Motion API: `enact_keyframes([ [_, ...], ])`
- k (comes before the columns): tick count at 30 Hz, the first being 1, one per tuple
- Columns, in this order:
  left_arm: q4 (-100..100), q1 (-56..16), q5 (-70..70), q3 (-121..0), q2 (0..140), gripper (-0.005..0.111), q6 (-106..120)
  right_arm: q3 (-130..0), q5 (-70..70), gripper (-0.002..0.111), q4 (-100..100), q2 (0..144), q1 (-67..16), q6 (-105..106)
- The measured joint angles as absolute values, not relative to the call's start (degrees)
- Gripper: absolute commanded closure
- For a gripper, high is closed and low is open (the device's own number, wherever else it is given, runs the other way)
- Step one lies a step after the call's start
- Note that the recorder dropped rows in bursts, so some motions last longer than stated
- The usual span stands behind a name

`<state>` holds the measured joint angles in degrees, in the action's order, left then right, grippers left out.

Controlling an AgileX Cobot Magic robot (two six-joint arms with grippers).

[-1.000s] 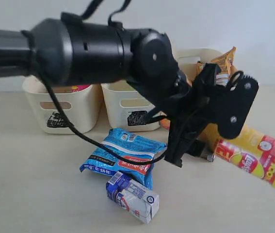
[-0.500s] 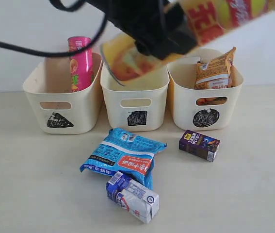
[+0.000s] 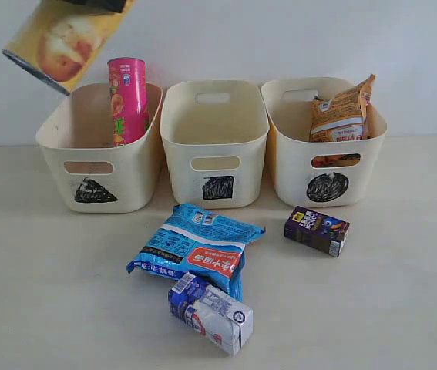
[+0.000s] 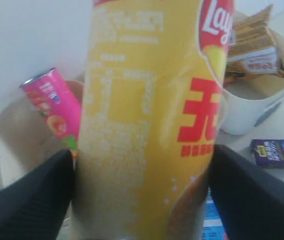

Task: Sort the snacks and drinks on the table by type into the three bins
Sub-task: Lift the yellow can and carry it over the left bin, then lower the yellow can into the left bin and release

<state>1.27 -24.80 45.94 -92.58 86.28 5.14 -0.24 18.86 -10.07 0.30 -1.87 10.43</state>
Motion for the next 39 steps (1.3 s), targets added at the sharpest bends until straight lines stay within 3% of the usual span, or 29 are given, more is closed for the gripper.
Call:
enact_keyframes([
  [12, -4.22, -9.95, 37.87, -92.58, 93.07, 0.103, -0.42, -0.24, 18.86, 0.107, -10.07, 0.30, -1.87, 10.43],
  [34, -10.98, -8.74, 12.96, -92.58, 114.69, 0.102, -4.66, -0.24, 18.86, 0.107, -10.07, 0.30, -1.87, 10.43],
  [37, -10.97, -8.74, 12.32, -92.58, 116.25, 0.091, -4.79, -0.24, 18.86, 0.107, -10.07, 0.30, -1.87, 10.43],
  [39, -11.10, -8.74, 12.04, -92.58, 116.97, 0.074, -4.79, -0.24, 18.86, 0.107, -10.07, 0.30, -1.87, 10.43],
])
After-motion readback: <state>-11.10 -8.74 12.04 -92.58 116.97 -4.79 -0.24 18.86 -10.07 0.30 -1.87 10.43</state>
